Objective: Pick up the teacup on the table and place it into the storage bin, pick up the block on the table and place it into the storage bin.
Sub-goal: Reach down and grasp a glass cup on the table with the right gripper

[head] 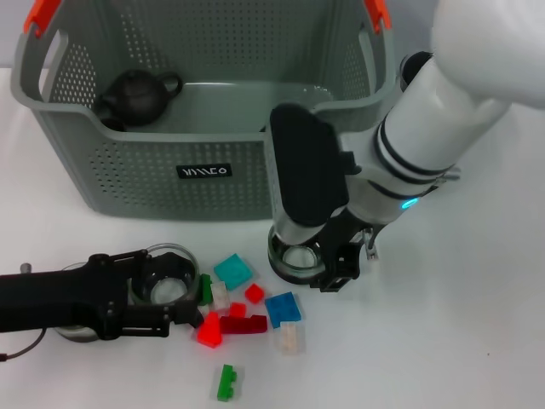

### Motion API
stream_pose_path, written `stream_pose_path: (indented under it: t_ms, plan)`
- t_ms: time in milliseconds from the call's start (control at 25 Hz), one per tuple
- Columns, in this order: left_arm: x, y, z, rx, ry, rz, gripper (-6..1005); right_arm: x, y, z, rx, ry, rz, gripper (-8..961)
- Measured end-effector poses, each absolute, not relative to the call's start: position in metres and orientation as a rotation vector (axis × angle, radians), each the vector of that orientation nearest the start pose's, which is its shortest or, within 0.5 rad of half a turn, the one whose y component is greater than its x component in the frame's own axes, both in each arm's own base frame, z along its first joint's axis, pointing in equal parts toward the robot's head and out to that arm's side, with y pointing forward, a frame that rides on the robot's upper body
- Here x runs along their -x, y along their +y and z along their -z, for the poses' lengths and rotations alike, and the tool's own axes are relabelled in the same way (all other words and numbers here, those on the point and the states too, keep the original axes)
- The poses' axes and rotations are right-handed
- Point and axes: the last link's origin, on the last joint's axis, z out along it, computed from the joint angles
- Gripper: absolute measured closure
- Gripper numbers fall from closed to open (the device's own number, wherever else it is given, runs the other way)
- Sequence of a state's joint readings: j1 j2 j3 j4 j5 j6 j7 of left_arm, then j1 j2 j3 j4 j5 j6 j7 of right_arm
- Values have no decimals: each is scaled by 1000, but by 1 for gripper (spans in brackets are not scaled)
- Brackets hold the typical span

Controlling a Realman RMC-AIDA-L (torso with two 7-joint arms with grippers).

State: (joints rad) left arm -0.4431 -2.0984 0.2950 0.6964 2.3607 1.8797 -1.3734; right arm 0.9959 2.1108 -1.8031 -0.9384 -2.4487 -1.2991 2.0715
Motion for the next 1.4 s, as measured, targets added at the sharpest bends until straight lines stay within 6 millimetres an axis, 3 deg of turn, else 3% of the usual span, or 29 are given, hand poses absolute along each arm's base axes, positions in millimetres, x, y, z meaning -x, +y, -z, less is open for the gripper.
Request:
stream_pose_path:
  t_ms: [680, 1320, 1400]
  plan:
    - [307, 258, -18, 2757, -890, 762, 79, -109, 363, 132, 2929, -372, 792, 299]
    - [308, 258, -16, 2755, -896, 762, 79, -115, 363, 136, 2924, -355, 800, 338]
    - [308, 258, -16, 2754, -896, 761, 79, -115, 362, 136, 2926, -355, 805, 499]
